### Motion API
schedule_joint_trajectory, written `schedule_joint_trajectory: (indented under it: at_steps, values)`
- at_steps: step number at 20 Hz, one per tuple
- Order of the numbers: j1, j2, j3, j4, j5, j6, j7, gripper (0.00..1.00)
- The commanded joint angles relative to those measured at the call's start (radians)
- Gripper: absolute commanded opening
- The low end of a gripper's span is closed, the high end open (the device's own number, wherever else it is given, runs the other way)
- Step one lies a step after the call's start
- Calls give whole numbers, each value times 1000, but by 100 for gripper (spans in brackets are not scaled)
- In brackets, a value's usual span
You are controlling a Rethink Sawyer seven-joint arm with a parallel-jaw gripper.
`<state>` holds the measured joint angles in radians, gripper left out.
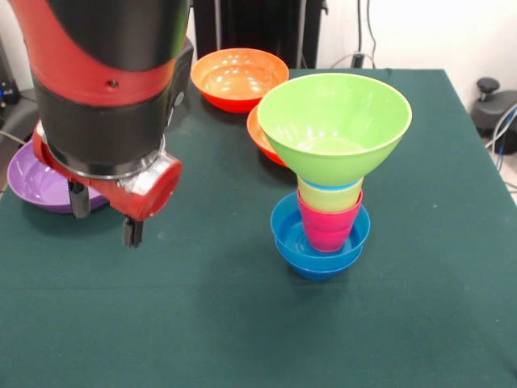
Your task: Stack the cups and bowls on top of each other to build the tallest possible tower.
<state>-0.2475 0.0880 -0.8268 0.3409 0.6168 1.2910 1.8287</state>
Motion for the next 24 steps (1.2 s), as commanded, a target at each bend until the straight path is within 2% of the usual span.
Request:
schedule_joint_trajectory:
  at_steps: [1, 6, 13, 24]
  values:
    - [60, -143, 214, 316, -164, -105, -344, 100]
    - [73, -190, 249, 387, -223, -121, -331, 100]
    - [73, -214, 315, 451, -290, -180, -309, 100]
    - [55, -240, 425, 503, -366, -220, -275, 100]
